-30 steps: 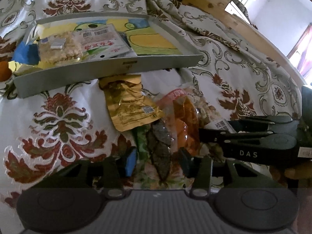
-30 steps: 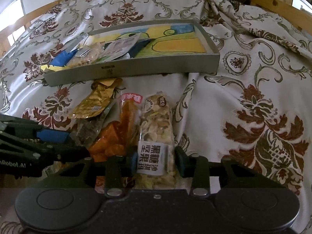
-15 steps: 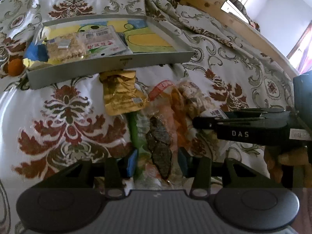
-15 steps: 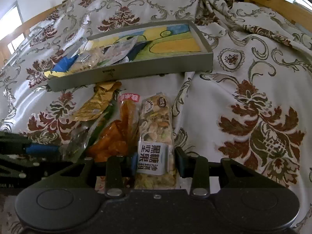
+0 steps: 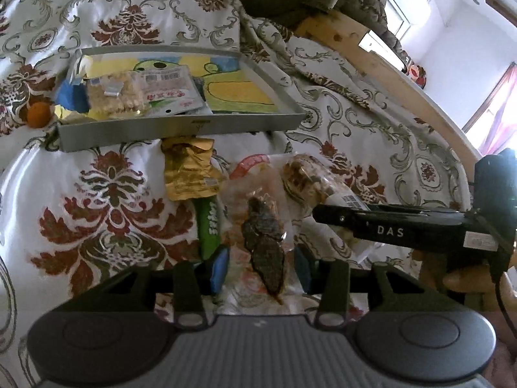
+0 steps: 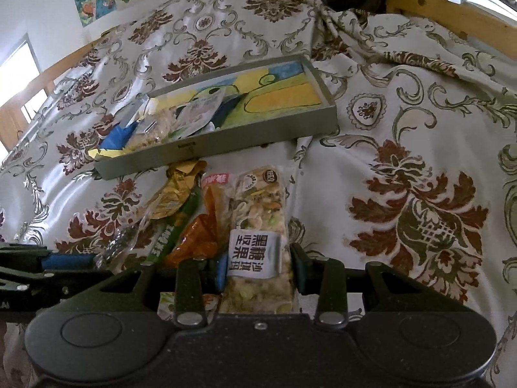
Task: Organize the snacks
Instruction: 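Close the left tool on the dark bag while the right tool grasps the nut bar, then carry the dark bag with the left tool while the right tool carries the nut bar to the tray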
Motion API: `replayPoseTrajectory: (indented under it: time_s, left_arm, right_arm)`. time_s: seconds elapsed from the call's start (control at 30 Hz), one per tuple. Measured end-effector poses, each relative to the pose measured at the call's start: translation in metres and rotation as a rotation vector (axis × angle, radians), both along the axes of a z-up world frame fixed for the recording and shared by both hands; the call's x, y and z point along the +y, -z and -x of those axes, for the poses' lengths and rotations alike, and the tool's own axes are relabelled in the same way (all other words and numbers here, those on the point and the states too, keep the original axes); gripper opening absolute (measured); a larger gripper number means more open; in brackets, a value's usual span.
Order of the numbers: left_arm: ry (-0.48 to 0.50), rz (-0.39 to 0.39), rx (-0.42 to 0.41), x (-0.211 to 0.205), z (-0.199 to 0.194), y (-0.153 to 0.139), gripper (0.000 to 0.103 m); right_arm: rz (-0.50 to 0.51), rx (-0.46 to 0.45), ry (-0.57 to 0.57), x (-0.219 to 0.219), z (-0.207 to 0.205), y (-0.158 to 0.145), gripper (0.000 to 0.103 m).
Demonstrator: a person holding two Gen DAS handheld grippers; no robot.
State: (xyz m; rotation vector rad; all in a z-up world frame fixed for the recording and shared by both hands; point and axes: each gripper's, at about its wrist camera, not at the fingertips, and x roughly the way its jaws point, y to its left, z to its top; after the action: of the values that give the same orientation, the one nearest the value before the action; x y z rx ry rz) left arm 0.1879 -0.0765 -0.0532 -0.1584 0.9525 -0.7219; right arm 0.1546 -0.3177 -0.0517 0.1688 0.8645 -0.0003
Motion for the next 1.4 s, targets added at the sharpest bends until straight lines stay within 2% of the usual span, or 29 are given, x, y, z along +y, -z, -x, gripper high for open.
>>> replayPoseTrajectory:
  time_s: [0.3, 0.5, 0.63, 0.73, 0.83, 0.97, 1.2, 1.4]
  left_arm:
    - [-0.038, 0.083, -0.049, 0.006, 0.018, -0.018, 0.048]
    - [-0.073, 0.072, -0.111, 0.006, 0.017, -0.028, 0.048]
    - [-0.108, 0.078, -0.147, 0.008, 0.005, -0.038, 0.048]
    - [-0.134, 0.091, -0.156, 0.007, -0.017, -0.049, 0.049]
    - [-0.163, 0.082, -0.204, 0.005, -0.044, -0.061, 0.049]
    - [-0.224, 0.093, -0.229, 0.001, -0.09, -0.063, 0.049]
    - [-0.274, 0.081, -0.247, -0.015, -0.165, -0.037, 0.049]
    - [-0.299, 0.069, -0.211, -0.029, -0.216, -0.009, 0.049]
  right_arm:
    - [-0.038, -0.069, 0.01, -0.005, 0.012, -0.014, 0.04]
    - [-0.036, -0.111, 0.011, -0.003, 0.014, -0.02, 0.04]
    - [-0.041, -0.172, 0.009, -0.002, 0.012, -0.029, 0.04]
    - [-0.053, -0.223, 0.007, -0.001, -0.003, -0.038, 0.04]
    - [-0.049, -0.257, -0.006, 0.002, -0.027, -0.046, 0.04]
    - [-0.048, -0.301, -0.013, 0.005, -0.067, -0.048, 0.04]
    - [-0.073, -0.331, 0.029, -0.003, -0.14, -0.029, 0.04]
    - [-0.084, -0.326, 0.072, -0.014, -0.185, -0.005, 0.04]
